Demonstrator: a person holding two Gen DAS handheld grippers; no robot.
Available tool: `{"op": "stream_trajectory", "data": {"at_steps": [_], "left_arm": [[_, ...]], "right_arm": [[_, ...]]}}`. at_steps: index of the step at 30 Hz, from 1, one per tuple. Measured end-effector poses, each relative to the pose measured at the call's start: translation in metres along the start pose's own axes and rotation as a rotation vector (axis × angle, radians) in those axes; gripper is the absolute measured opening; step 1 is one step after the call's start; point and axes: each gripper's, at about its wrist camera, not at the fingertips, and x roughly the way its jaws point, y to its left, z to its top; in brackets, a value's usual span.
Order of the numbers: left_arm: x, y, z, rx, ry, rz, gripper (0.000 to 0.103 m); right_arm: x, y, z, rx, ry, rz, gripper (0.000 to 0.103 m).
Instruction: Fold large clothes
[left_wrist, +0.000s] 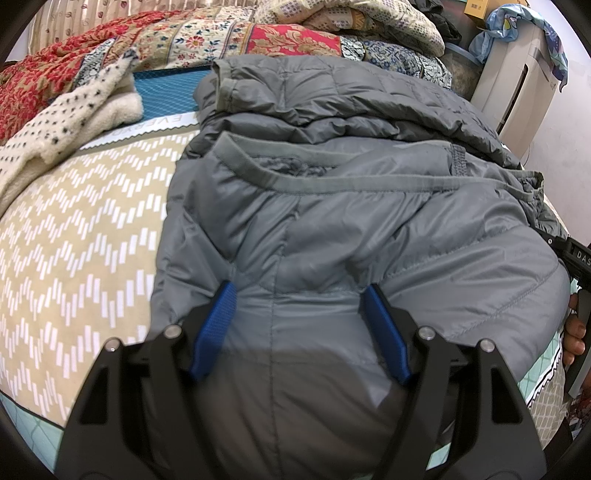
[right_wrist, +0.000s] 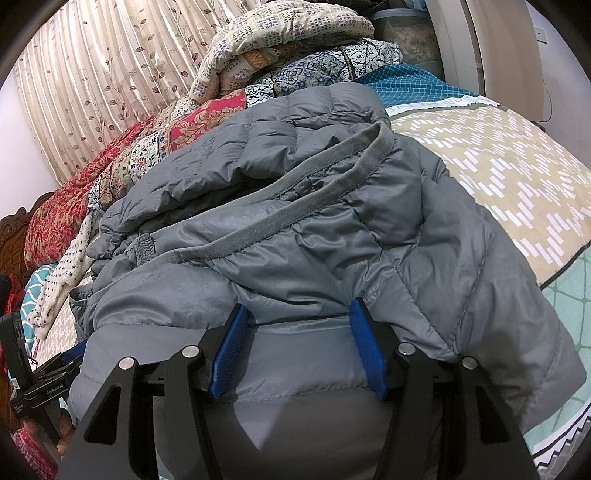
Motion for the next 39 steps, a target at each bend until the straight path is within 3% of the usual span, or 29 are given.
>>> {"op": "stream_trajectory", "data": {"at_steps": [25, 31, 35, 39], "left_arm": [[0.0, 0.0, 0.0, 0.001, 0.001, -0.001, 0.07], [0.0, 0.0, 0.0, -0.001, -0.002, -0.005, 0.07], [-0.001, -0.001, -0.002, -0.001, -0.008, -0.008, 0.07], [-0.002, -0.006, -0.006, 0.001, -0.014, -0.004, 0.07]], "right_arm": [[0.0, -0.001, 0.0, 0.003, 0.001, 0.003, 0.0], [-0.039, -0.006, 0.011, 0.086, 0.002, 0.119, 0.0], [-0.081, 0.002, 0.023, 0.018, -0.051, 0.131, 0.0], [-0.083, 0.026, 0.061, -0.081, -0.065, 0.108, 0.0]]}}
